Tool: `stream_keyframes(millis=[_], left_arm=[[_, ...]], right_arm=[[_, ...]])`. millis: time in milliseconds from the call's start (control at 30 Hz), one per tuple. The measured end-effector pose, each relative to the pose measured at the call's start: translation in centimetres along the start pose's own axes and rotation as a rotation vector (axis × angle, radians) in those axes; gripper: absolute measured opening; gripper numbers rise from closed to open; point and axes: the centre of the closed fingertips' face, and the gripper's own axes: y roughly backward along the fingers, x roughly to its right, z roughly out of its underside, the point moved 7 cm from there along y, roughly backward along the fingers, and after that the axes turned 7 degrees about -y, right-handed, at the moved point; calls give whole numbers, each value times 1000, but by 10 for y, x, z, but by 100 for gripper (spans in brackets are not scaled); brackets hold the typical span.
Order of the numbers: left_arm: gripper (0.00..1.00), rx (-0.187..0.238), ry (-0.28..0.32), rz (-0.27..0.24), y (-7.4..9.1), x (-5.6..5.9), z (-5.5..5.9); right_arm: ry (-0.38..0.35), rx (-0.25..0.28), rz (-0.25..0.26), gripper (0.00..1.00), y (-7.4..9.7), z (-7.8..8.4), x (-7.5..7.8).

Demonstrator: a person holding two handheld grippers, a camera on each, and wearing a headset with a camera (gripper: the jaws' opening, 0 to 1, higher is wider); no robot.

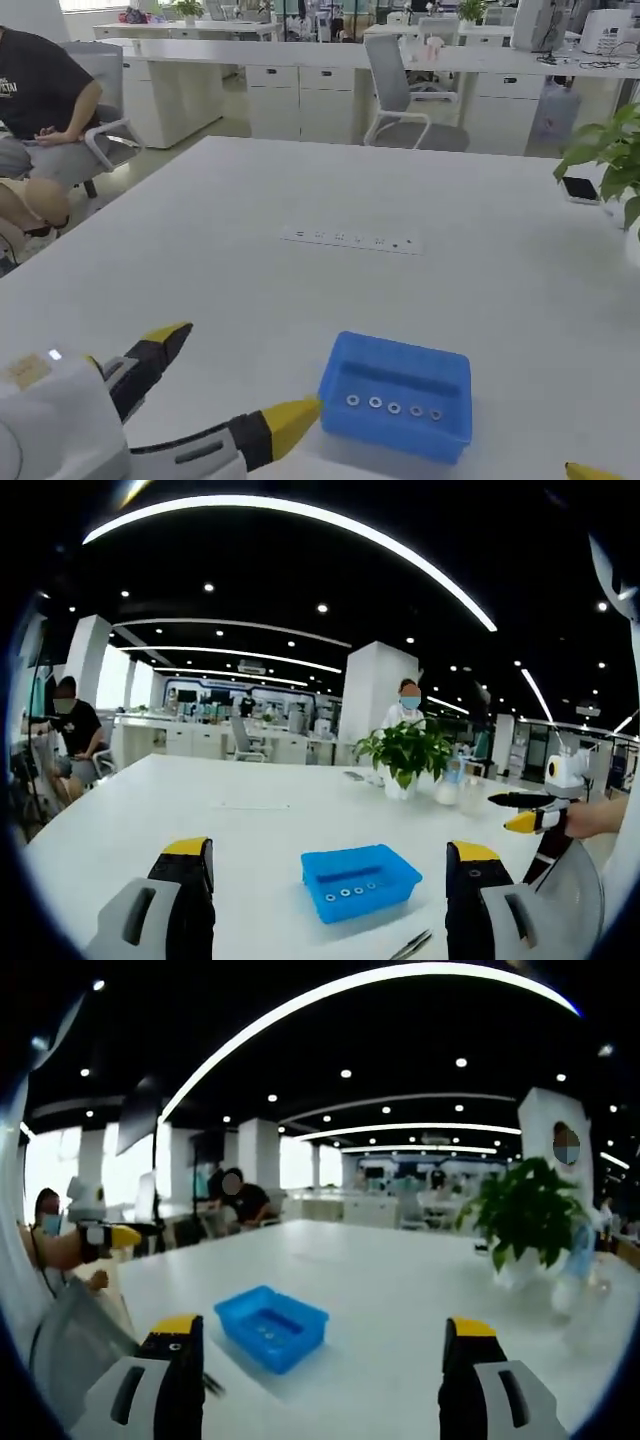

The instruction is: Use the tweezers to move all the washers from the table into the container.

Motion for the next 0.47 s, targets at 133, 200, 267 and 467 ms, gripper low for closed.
stream_keyframes(millis=[133,200,267,467], left_arm=[[99,46,29,-16,3,-6,-4],[99,50,24,-23,3,-8,-3],[99,39,14,-24,4,-7,-3],[99,27,6,-19,3,-5,0]], right_arm=[[-2,2,2,99,0,1,-2],[-2,-4,5,99,0,3,-2],[-6,-10,6,99,-1,4,-1],[-8,-17,12,99,-3,6,0]])
